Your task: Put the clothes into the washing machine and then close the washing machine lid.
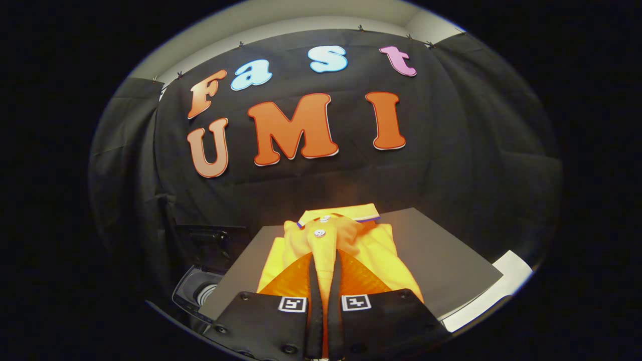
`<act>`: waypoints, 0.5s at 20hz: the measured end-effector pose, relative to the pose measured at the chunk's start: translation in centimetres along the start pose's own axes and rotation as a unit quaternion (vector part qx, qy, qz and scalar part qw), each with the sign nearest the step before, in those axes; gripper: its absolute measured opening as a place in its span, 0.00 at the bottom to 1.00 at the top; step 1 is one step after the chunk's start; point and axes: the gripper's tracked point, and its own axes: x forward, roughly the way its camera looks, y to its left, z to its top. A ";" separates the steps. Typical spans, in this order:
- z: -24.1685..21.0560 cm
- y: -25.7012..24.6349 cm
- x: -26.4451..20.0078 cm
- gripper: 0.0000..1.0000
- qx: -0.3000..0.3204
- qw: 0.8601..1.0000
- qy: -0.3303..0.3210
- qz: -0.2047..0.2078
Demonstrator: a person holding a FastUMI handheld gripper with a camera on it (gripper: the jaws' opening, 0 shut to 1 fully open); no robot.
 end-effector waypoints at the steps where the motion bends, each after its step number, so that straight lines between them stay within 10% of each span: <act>1: 0.8 0.7 -0.8 0.12 -0.001 1.000 -0.010 0.001; 10: 9.1 8.1 -6.4 0.12 0.000 0.995 -0.103 -0.008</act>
